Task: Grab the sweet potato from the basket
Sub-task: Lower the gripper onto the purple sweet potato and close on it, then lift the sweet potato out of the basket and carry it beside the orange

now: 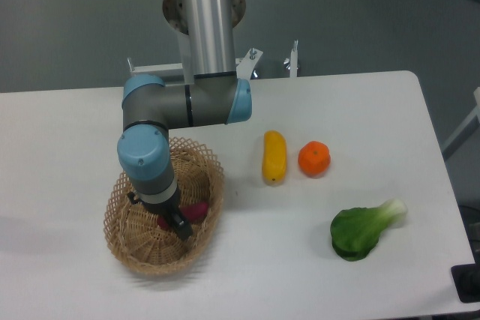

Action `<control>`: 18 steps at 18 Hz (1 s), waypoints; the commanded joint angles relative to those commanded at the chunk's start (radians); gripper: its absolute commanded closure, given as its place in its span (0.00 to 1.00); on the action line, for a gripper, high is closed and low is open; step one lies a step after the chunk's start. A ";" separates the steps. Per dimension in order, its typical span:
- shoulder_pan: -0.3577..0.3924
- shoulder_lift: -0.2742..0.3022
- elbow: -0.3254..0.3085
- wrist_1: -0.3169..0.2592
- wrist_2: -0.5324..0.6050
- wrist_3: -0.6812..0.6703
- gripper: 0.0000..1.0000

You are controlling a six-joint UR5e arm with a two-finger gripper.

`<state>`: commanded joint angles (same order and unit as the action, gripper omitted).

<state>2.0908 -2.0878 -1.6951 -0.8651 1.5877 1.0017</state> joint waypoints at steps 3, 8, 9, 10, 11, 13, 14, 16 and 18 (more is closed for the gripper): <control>0.002 0.006 0.003 -0.002 0.002 0.000 0.65; 0.002 0.015 0.008 0.000 0.002 0.000 0.68; 0.002 0.020 0.009 0.000 0.002 0.000 0.69; 0.003 0.025 0.014 -0.002 0.002 0.000 0.69; 0.003 0.032 0.023 -0.003 0.000 0.000 0.69; 0.017 0.052 0.057 -0.012 0.000 0.003 0.69; 0.029 0.058 0.081 -0.020 -0.003 0.003 0.69; 0.044 0.067 0.126 -0.026 0.000 0.005 0.68; 0.080 0.075 0.158 -0.046 0.002 0.005 0.68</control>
<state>2.1703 -2.0127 -1.5372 -0.9110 1.5892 1.0063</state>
